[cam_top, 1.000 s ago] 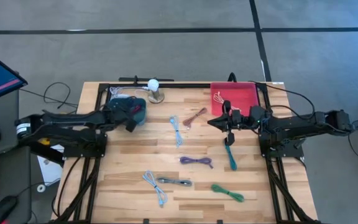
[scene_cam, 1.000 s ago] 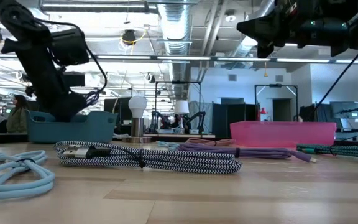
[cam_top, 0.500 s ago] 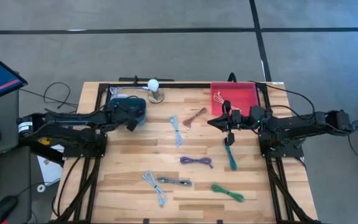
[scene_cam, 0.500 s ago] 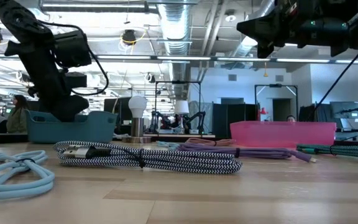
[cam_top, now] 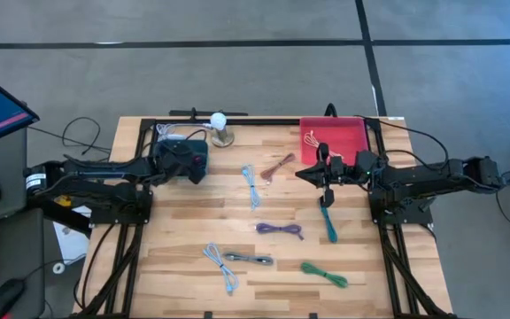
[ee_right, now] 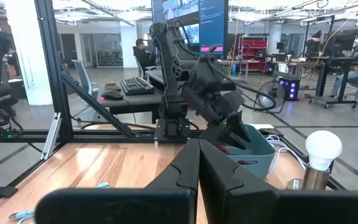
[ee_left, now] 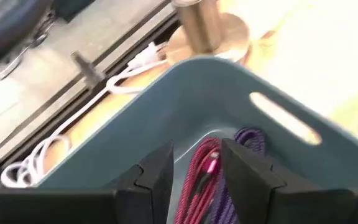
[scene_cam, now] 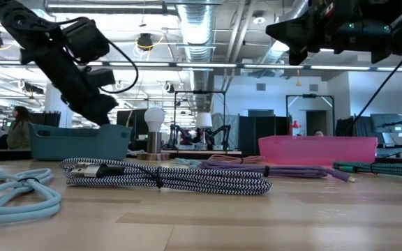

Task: Pick & Place USB Port
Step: Put the plain pink charger cable into the pink bin

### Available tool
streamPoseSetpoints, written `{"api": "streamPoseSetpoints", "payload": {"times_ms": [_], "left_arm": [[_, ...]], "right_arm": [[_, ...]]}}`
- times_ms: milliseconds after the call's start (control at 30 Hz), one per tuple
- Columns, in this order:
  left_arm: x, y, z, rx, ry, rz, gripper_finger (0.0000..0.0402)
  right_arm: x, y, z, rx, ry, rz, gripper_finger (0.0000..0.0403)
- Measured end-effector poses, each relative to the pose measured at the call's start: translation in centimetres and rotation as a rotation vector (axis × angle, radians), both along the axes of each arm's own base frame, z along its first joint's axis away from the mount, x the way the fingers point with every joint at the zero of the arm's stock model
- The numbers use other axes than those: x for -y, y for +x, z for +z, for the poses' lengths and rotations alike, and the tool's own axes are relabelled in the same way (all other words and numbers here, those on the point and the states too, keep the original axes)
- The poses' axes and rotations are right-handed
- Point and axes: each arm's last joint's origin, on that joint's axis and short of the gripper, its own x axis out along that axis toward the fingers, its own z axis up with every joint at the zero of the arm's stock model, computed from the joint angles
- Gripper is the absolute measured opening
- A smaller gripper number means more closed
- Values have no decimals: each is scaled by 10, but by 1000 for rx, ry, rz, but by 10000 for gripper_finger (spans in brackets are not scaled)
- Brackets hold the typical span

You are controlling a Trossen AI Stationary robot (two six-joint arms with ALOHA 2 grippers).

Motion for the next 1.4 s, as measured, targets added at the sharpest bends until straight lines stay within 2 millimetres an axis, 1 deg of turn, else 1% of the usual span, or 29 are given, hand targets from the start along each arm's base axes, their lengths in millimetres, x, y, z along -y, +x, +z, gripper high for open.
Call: {"api": "streamPoseSetpoints", "payload": {"times_ms": [133,233,333,433,567,667,900,1100,1167,1200,1333,1400], "left_arm": [[0,2,2,13,-5,-30,131],[1,5,10,48,-18,-67,130],[3,8,25,111,-23,-118,130],[9,10,45,196,-23,-194,130],[23,9,70,298,-27,-394,130],[37,6,82,362,-38,-548,130],[67,10,89,423,-38,-769,130],[94,13,92,407,45,-967,130],[101,12,92,391,74,-1023,130],[103,12,92,384,87,-1046,130],[107,11,92,383,95,-1058,130],[107,11,92,382,99,-1046,130]], "right_arm": [[0,0,0,0,0,0,0],[0,0,0,0,0,0,0],[0,0,0,0,0,0,0],[0,0,0,0,0,0,0],[0,0,0,0,0,0,0],[0,0,0,0,-3,0,0],[1,0,0,0,-3,-4,0],[-2,0,-1,-7,-22,7,0],[-4,3,-1,-55,-74,1,1],[-4,5,-1,-96,-96,-29,2],[-1,14,7,-335,-177,-211,20],[2,19,10,-449,-198,-263,33]]}}
